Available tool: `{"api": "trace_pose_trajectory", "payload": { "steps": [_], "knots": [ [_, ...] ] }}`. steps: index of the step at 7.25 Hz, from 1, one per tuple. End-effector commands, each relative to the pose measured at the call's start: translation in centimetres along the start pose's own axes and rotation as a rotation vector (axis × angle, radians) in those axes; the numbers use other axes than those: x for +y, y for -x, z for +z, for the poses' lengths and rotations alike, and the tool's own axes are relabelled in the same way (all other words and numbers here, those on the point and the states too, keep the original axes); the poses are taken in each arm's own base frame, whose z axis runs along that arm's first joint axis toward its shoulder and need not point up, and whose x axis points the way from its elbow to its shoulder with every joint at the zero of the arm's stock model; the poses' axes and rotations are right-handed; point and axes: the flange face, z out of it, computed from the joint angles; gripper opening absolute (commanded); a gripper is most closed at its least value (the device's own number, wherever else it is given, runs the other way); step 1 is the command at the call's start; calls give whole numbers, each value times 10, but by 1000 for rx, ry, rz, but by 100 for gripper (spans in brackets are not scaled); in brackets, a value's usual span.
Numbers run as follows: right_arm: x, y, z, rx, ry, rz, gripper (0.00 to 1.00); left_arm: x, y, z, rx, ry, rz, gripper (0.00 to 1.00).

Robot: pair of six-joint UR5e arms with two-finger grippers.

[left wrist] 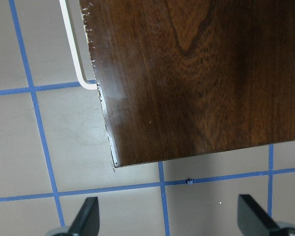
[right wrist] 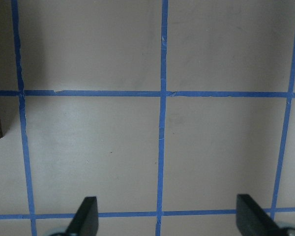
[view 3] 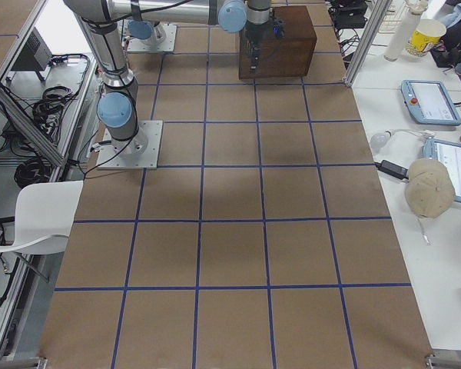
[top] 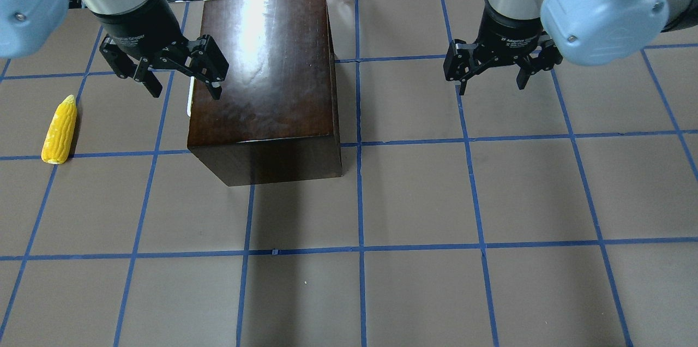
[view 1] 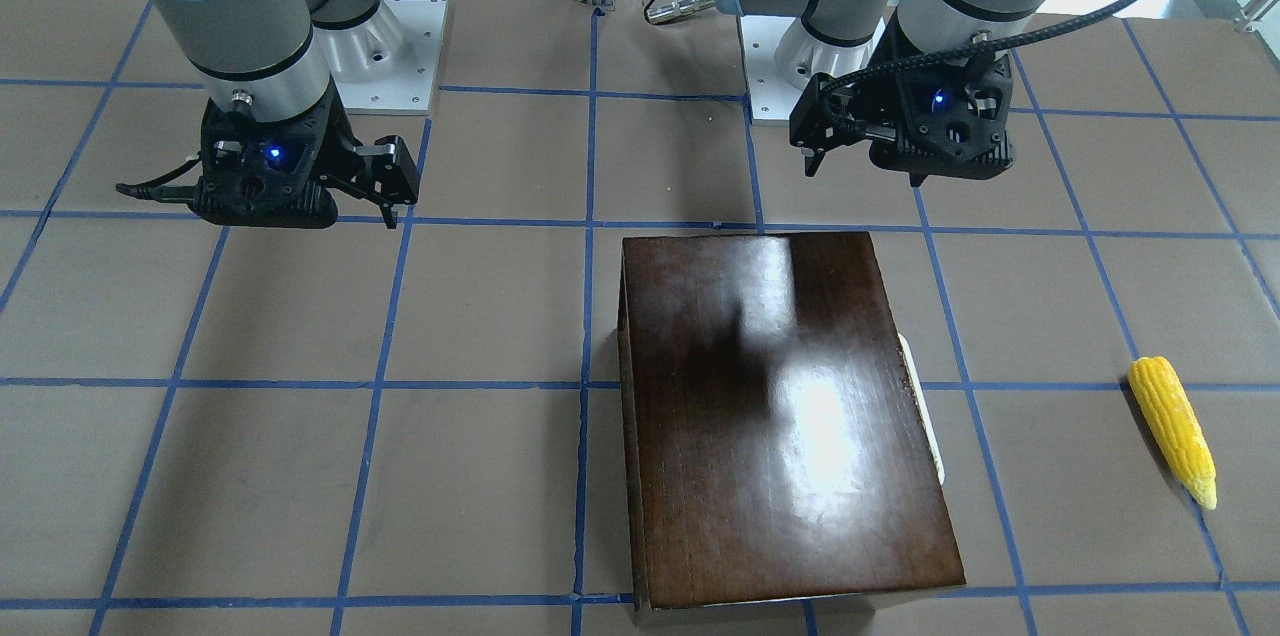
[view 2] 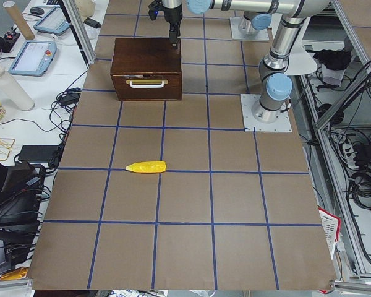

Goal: Open drawer and put corn inside

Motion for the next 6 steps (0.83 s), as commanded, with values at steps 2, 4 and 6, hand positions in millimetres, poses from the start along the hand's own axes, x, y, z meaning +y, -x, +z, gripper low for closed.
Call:
{"api": "trace_pose_trajectory", "payload": {
  "steps": [2,4,6],
  "knots": [
    [0,0,0,0,1,0,100,3,4,-3,-1,-6,-5,100],
    [0,0,0,0,-1,0,100,4,4,-11,3,-22,-5,100],
    [0,0,1,0,1,0,100,4,5,-14,-5,-34,-8,100]
  ]
}}
